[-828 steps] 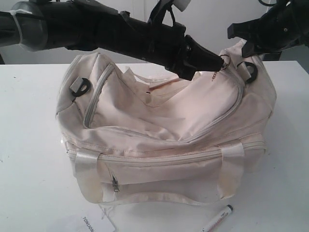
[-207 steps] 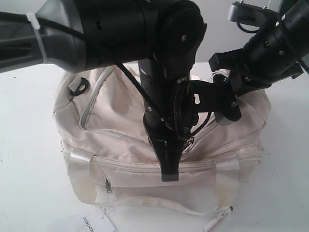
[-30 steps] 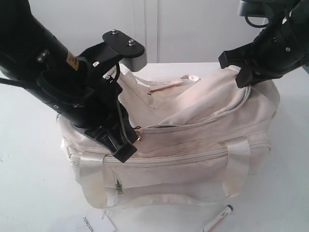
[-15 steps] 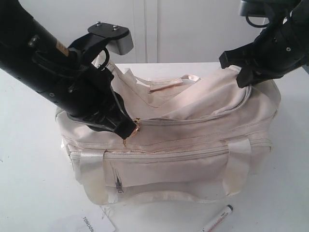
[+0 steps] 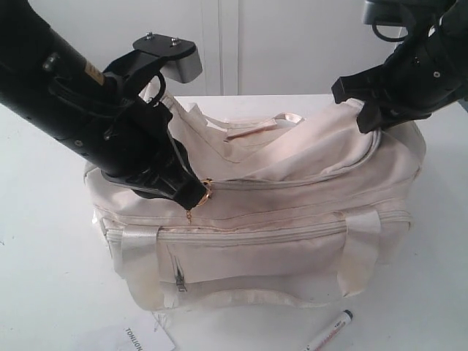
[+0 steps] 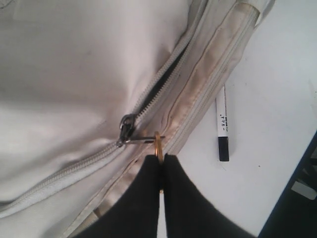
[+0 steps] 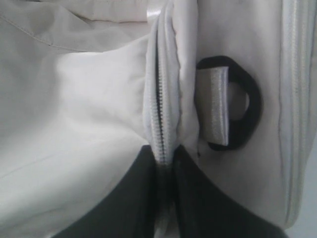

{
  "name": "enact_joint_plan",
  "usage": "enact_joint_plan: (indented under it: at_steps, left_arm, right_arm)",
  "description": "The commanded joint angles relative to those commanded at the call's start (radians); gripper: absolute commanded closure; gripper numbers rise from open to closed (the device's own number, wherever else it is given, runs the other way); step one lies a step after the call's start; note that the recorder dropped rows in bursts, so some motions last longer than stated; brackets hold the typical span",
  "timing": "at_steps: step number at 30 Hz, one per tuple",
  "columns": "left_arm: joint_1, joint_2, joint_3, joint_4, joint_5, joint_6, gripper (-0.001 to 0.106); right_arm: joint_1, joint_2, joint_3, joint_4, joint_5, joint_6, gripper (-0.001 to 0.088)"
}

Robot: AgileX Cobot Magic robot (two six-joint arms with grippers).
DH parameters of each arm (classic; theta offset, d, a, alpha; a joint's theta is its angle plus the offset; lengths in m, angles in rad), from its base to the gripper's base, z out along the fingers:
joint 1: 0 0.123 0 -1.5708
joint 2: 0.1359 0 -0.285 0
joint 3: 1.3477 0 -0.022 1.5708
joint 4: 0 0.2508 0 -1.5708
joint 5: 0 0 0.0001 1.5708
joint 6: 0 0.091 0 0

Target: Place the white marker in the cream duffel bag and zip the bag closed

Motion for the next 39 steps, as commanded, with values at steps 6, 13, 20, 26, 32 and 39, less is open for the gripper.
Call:
enact_joint_plan:
  at_steps: [6,13,20,26,32,39]
  left_arm:
    - [0.000,0.000,0.000,0.004,0.002,0.000,0.105]
    - [0.000,0.000,0.000,0.004,0.002,0.000,0.105]
    - [0.000,0.000,0.000,0.008,0.002,0.000,0.105]
    - [0.000,0.000,0.000,0.008,0.002,0.015,0.105]
    - [0.000,0.000,0.000,0.008,0.004,0.027,0.105]
    - [0.000,0.000,0.000,0.008,0.004,0.027,0.105]
  right_arm:
    - [0.000,-0.032,-0.002,0.016,0.036,0.000,0.0561]
    - [0.002,-0.123,-0.002,0.016,0.056,-0.012,0.0470]
    - [0.004,-0.161,0.006,0.121,0.098,-0.267,0.0473]
    - [0.004,-0.161,0.089,0.352,0.103,-0.664,0.0477]
    - [0.047,-0.161,0.214,0.491,0.089,-1.077,0.0385]
    - [0.157,-0.161,0.323,0.491,-0.190,-1.317,0.0309]
